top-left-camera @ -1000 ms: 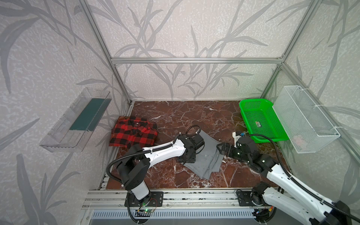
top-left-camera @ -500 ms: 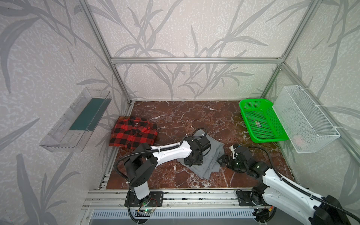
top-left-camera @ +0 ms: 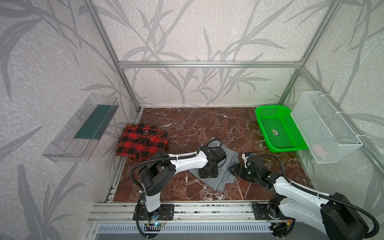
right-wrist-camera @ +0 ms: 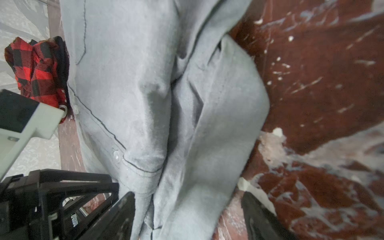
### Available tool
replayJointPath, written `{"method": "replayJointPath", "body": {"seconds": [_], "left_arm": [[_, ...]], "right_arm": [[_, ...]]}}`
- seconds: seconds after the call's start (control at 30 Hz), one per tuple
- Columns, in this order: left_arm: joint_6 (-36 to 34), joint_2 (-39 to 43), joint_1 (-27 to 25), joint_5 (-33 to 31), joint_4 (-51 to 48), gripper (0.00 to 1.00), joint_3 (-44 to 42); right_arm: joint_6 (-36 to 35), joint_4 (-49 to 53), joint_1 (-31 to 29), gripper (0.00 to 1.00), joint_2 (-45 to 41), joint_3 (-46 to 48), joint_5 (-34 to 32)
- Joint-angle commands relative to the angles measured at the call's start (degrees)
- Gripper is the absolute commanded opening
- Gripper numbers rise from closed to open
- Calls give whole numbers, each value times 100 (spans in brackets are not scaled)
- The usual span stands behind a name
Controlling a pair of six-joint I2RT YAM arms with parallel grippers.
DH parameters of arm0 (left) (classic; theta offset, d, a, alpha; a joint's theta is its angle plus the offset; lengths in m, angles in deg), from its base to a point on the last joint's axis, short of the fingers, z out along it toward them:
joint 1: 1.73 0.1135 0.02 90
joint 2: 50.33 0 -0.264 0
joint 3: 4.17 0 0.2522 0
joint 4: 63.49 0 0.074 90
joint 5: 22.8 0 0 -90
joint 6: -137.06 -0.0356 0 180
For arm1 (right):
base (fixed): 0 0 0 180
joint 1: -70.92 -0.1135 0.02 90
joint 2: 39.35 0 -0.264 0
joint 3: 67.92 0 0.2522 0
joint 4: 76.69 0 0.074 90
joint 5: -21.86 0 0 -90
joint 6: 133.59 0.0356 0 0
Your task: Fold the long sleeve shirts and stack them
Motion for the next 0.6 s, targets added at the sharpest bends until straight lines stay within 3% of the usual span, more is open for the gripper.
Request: {"method": "replayJointPath", "body": {"seconds": [0.0,0.33,0.57], "left_arm": [[139,-72,-37,29,-19,52,131],[199,-138,-37,102,-140,52,289],[375,-133,-30,279,-113,52,213]], "right_arm": [[-53,-259,-7,78,276,97,110],[-177,-1242,-320,68,863,229,-27],[-227,-1532,-329,65,681,366,-111]]}}
